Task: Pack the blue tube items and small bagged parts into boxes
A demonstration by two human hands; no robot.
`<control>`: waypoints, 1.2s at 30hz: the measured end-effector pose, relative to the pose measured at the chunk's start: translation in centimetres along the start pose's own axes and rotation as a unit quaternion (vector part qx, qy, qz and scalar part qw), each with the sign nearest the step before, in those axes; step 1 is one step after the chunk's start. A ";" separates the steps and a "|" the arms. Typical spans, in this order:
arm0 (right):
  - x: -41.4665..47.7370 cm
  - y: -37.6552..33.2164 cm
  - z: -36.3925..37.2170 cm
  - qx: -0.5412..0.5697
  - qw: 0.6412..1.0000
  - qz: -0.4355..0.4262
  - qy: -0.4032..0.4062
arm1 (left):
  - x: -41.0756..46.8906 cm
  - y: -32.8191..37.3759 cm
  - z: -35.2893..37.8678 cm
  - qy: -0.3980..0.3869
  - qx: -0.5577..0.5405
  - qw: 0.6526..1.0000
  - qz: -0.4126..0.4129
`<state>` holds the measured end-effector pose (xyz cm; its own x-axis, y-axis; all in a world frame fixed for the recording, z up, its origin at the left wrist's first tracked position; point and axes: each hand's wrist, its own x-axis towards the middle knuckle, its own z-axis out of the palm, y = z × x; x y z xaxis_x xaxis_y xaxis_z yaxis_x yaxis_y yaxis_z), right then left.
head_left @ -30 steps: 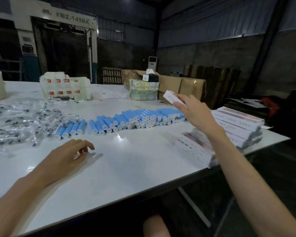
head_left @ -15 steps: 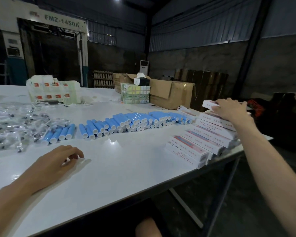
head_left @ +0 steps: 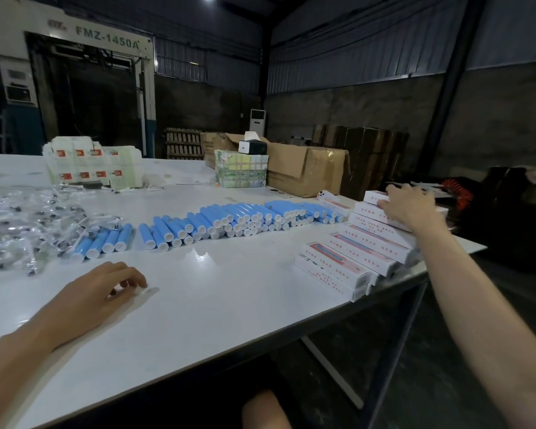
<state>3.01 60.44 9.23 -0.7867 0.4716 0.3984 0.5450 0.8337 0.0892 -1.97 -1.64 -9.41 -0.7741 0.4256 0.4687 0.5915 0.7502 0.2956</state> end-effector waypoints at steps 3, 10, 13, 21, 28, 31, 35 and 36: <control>-0.7 -1.4 -0.1 0.014 0.998 -0.007 0.066 | 0.4 -0.9 0.5 -0.002 0.008 1.000 0.005; -1.2 -8.6 -2.7 0.145 0.975 -0.067 0.157 | 0.3 -0.9 0.3 0.017 0.030 0.999 0.014; -2.4 -14.3 -4.5 0.224 0.950 -0.116 0.184 | 0.1 0.3 -0.3 0.026 0.039 0.999 0.018; -10.8 -32.0 -7.3 0.443 0.822 -0.311 0.176 | -0.7 4.0 -2.5 0.056 0.058 0.994 -0.074; -20.2 -44.2 -4.1 0.574 0.732 -0.365 0.037 | -0.3 3.1 -3.1 0.179 0.008 0.963 -0.202; -23.6 -47.1 -0.7 0.616 0.712 -0.333 -0.057 | -0.7 2.3 -3.2 0.202 0.002 0.942 -0.267; -24.5 -48.8 2.5 0.651 0.689 -0.292 -0.128 | -0.9 2.2 -4.1 0.202 0.025 0.922 -0.328; -24.3 -49.0 2.8 0.658 0.682 -0.285 -0.140 | -0.9 2.1 -4.7 0.194 0.029 0.920 -0.339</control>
<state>-5.39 8.92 -7.39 -0.8869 -0.1548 0.4353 -0.4612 0.3531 -0.8140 1.00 -2.84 -5.36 -0.8156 -0.3533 0.4582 -0.0188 0.8077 0.5893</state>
